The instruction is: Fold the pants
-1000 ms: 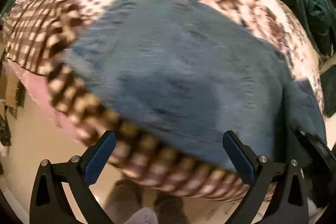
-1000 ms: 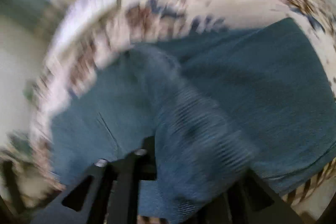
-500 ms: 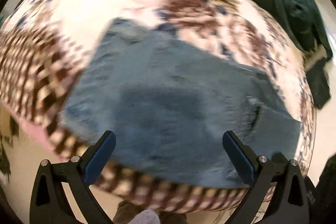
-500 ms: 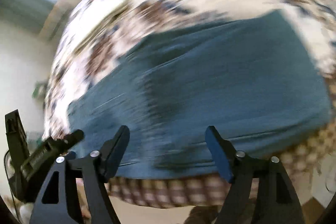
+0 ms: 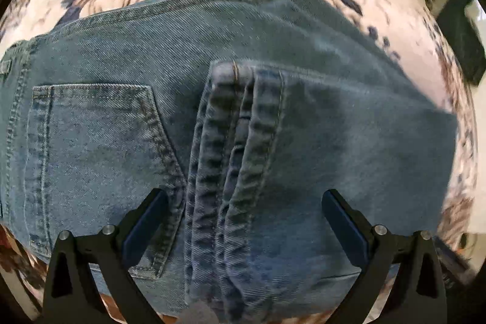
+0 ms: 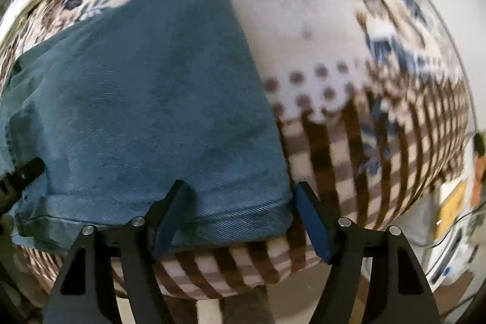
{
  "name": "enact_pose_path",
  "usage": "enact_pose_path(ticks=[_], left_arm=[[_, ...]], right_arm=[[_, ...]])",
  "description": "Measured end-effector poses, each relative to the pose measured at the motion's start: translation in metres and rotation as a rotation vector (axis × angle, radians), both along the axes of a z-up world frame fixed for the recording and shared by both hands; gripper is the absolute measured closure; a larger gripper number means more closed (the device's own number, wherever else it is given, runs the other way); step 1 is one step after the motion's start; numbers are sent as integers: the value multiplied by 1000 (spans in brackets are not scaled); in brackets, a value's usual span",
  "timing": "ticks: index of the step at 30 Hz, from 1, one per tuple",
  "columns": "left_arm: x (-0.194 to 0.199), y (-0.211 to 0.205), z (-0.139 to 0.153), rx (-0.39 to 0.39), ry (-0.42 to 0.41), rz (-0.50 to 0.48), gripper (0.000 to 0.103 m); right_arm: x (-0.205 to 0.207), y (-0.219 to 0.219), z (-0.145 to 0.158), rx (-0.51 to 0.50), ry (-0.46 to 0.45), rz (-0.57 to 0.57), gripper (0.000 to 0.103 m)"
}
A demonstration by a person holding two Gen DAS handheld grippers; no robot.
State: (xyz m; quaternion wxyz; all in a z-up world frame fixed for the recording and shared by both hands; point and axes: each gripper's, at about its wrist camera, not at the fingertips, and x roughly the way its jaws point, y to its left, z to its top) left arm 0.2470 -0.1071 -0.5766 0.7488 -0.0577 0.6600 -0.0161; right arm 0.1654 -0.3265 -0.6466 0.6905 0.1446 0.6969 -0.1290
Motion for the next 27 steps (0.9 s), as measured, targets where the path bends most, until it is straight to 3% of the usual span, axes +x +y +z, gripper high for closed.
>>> enact_pose_path(ticks=[3,7,11,13,16,19,20,21,22,23,25,27], left_arm=[[-5,-4,-8,21,-27,-38,0],[-4,4,1,-16,-25,31,0],[-18,38,25,-155,-9,199,0],[-39,65,43,-198,-42,306,0],[-80,119,65,-170,-115,479,0],[-113,184,65,-131,-148,686,0],[-119,202,60,-138,-155,733,3],[-121,211,55,-156,-168,755,18],[-121,221,48,-181,-185,769,58],[-119,237,41,-199,-186,786,73],[-114,254,30,-234,-191,812,71],[-108,273,18,-327,-173,861,64]], right_arm=[[6,-7,-5,10,34,-21,25],[20,-2,6,-8,50,29,25],[18,-11,28,18,30,21,25],[16,-16,36,34,23,27,25],[15,-16,44,23,12,54,25],[19,-7,46,-1,8,86,25],[22,-4,43,-4,12,92,25],[25,1,40,-9,16,100,25],[29,7,39,-17,17,107,25],[31,11,39,-23,17,112,25],[36,24,38,-35,22,127,25],[39,33,36,-47,31,140,25]])
